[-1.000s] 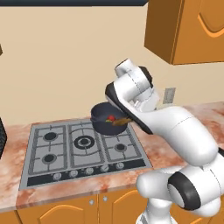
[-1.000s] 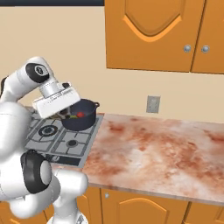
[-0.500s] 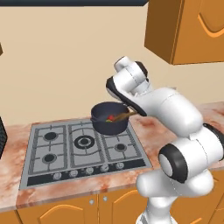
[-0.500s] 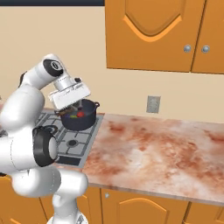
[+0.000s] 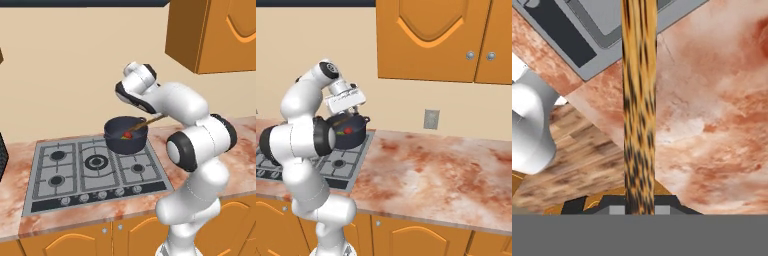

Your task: Put the broccoli and bell pepper in the pot. Retrieve the spatula and lightly stir the vegetables in the pot.

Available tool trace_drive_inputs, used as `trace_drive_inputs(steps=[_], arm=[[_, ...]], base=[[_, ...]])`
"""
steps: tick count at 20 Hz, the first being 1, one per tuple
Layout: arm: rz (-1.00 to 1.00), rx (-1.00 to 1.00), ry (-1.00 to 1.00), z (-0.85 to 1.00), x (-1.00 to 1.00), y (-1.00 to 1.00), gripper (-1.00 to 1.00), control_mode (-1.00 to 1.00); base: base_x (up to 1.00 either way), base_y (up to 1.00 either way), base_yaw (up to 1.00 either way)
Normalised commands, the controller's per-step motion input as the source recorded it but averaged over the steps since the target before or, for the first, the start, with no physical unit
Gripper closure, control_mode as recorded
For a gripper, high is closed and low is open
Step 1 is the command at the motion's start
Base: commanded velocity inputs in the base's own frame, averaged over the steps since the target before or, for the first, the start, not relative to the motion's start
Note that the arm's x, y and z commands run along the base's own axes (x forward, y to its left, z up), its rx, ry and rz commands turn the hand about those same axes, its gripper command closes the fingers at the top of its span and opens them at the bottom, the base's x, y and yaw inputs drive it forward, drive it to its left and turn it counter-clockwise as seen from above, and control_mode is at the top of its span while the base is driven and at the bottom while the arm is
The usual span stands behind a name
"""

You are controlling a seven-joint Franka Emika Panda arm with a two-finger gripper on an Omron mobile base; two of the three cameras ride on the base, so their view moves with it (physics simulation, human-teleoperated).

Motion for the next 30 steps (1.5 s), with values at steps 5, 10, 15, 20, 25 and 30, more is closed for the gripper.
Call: trace_drive_inputs(steps=[5,10,15,20,25,30], arm=[[0.0,-0.05,0.02,-0.33,0.45,0.04,1.0,-1.0],[0.0,-0.08,0.0,-0.34,0.17,0.0,1.0,-1.0],[0.0,-0.04,0.0,0.0,0.35,0.0,1.0,-1.0],[-0.01,-0.04,0.04,-0.34,0.12,0.0,1.0,-1.0],[0.0,-0.03,0.0,-0.27,0.22,0.01,1.0,-1.0],[0.0,-0.02,0.01,-0.07,0.39,0.0,1.0,-1.0]], base=[[0.0,0.0,0.0],[0.0,0.0,0.0],[0.0,0.0,0.0],[0.0,0.0,0.0],[0.0,0.0,0.0],[0.0,0.0,0.0]])
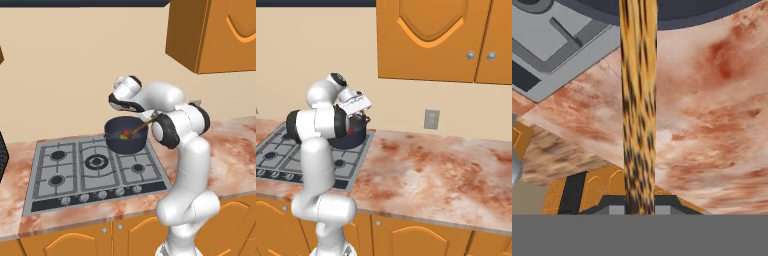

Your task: Put the broccoli and bell pepper in the pot. Retrieve the spatula and lightly stir the vegetables in the pot.

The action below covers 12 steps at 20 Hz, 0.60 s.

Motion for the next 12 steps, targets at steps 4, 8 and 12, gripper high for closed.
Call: trace_drive_inputs(steps=[4,8,12], arm=[[0.0,-0.05,0.05,-0.22,0.36,0.0,1.0,-1.0],[0.0,-0.02,0.0,0.05,0.09,0.0,1.0,-1.0],[0.01,0.0,-0.01,0.42,-0.3,0.0,1.0,-1.0]], base=[[0.0,0.0,0.0],[0.0,0.0,0.0],[0.0,0.0,0.0]])
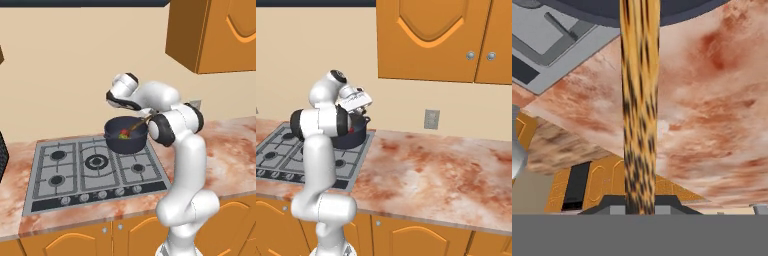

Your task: Put the broccoli and bell pepper in the pot. Retrieve the spatula and lightly stir the vegetables in the pot.

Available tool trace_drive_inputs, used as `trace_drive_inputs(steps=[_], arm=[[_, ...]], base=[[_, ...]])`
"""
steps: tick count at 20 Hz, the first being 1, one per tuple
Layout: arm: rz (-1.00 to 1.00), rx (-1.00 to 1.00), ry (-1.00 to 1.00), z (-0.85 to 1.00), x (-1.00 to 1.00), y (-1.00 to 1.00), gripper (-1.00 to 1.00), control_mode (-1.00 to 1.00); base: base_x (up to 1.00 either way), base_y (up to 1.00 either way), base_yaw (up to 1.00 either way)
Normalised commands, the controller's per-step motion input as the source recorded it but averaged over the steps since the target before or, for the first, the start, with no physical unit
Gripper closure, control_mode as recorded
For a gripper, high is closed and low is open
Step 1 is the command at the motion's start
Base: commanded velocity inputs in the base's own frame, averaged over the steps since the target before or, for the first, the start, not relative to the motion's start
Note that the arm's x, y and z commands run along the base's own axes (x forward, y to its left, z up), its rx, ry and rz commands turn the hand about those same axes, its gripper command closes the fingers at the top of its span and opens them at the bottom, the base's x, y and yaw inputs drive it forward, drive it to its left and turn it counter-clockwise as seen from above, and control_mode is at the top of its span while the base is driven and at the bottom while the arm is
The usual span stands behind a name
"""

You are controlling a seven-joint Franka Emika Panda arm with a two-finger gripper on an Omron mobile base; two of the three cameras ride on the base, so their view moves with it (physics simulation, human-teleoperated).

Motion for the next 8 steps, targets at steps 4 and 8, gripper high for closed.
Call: trace_drive_inputs(steps=[4,8], arm=[[0.04,0.02,-0.01,0.3,-0.49,-0.16,1.0,-1.0],[0.04,0.0,0.02,0.0,-0.31,-0.03,1.0,-1.0]], base=[[0.0,0.0,0.0],[0.0,0.0,0.0]])
